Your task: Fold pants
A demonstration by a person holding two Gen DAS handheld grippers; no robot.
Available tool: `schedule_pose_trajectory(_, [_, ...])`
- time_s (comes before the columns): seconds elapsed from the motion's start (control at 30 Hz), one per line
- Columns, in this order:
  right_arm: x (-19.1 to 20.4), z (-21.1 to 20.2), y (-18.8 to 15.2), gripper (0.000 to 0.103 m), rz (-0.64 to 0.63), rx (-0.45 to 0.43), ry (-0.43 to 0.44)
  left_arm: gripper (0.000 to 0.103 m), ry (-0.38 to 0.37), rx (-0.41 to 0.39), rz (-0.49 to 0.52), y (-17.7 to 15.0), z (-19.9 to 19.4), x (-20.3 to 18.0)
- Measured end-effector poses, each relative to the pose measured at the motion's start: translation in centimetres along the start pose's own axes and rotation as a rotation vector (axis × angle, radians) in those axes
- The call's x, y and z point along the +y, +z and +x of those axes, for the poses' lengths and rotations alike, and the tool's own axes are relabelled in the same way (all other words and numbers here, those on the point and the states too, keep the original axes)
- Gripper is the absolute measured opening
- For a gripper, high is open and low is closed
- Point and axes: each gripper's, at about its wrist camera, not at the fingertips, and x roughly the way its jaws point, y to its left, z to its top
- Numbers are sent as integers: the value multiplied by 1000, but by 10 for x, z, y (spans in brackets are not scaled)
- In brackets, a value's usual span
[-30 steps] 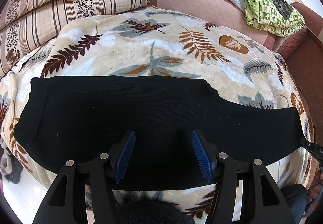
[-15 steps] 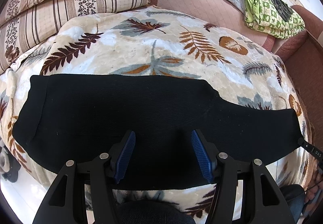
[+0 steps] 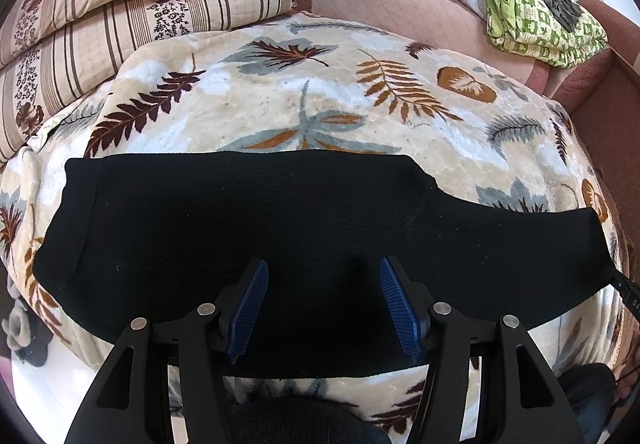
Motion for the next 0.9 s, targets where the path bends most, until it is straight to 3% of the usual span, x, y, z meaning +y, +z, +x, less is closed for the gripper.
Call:
schedule_pose_trajectory(0.4, [7,-2,1,9,-26,-3,-29,58,-20,-1,-11,1,0,5])
schedule_pose_trajectory(0.5, [14,-7,3,9,-55,-20,-39,58,-21,-38,-52,0,-6,12])
schedule_pose_trajectory(0.7, [47,-38,11,9,-18,-123,199,58,-76,-93,-199,-7,-15,42])
schedule_pose_trajectory(0.83, [78,-45,5,9,-13,-198,454,58,-93,-83,-234,-10,-13,50])
schedule_pose_trajectory(0.9, [93,-42,0,9,-12,-200,532,57,-86,-87,-225,-8,-14,48])
